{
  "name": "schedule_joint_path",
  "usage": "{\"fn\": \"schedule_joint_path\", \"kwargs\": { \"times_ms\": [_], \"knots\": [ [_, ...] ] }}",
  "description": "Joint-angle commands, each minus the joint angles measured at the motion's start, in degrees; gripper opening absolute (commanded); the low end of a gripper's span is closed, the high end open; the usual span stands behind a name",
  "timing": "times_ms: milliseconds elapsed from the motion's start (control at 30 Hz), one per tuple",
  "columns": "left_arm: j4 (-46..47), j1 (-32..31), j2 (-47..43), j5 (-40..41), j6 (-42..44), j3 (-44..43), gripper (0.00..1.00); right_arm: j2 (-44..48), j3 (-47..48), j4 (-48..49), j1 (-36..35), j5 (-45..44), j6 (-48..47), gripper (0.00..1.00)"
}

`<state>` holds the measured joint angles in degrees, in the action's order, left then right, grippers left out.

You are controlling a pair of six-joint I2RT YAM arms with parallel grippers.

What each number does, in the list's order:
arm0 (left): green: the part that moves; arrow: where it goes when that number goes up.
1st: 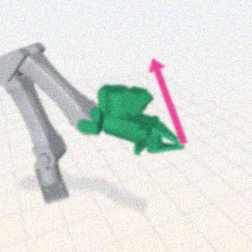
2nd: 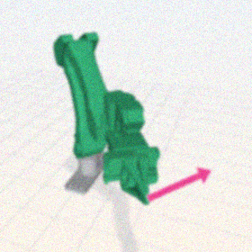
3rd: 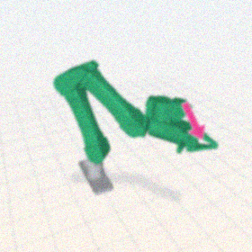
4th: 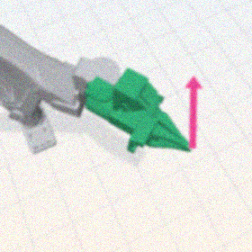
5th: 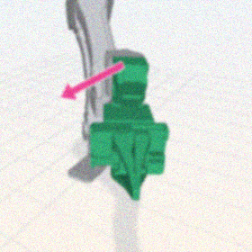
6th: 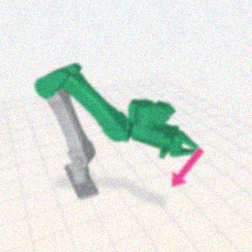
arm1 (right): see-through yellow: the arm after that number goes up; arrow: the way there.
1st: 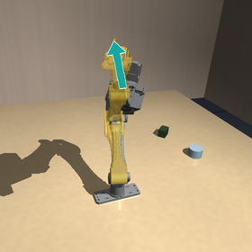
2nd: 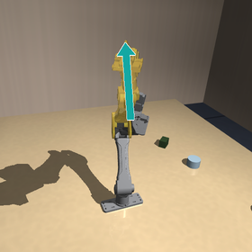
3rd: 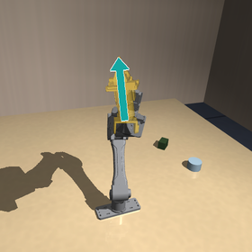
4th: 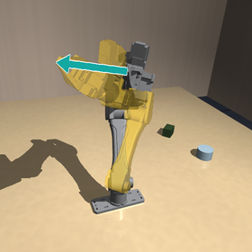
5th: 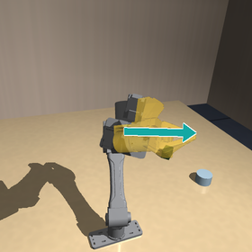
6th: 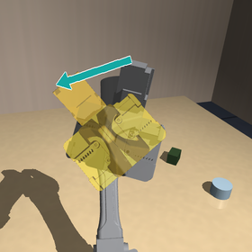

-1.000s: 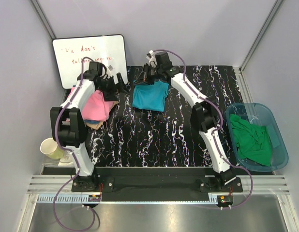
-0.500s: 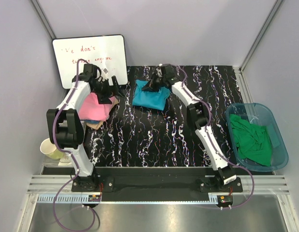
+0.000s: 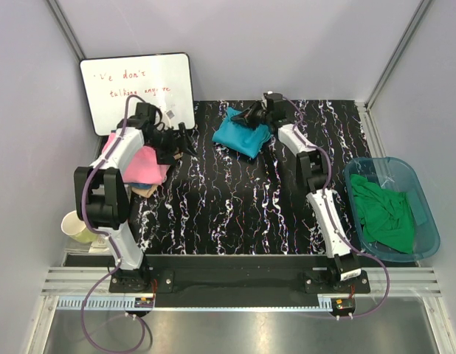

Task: Fold and stack the t-shirts
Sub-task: Smooth out wrinkles on the folded tshirt

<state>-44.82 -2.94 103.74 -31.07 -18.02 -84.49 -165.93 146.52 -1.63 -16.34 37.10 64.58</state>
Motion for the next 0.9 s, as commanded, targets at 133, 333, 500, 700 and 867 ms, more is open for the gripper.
{"fn": "schedule_joint_path", "kwargs": {
  "times_ms": [133,333,500,700,867],
  "knots": [
    [4.9,-9.1,6.5,-4.4,-4.5,-15.2,0.99,18.7,-13.0,8.8,0.8,6.0,0.3,0.0],
    [4.9,-9.8,6.7,-3.9,-6.4,-18.7,0.99,18.6,-19.3,3.5,0.8,7.1,-2.9,0.0],
    [4.6,-9.8,3.6,-2.8,-5.9,-16.3,0.99,17.8,-30.2,2.9,0.5,8.9,-3.1,0.0],
    [4.2,-9.7,1.3,-2.1,-5.4,-12.8,0.99,21.4,-43.0,6.1,-0.9,12.9,0.0,0.0],
    [3.8,-9.7,0.2,-1.9,-5.4,-12.5,0.99,26.5,-54.5,5.9,-2.7,16.0,0.3,0.0]
  ]
}}
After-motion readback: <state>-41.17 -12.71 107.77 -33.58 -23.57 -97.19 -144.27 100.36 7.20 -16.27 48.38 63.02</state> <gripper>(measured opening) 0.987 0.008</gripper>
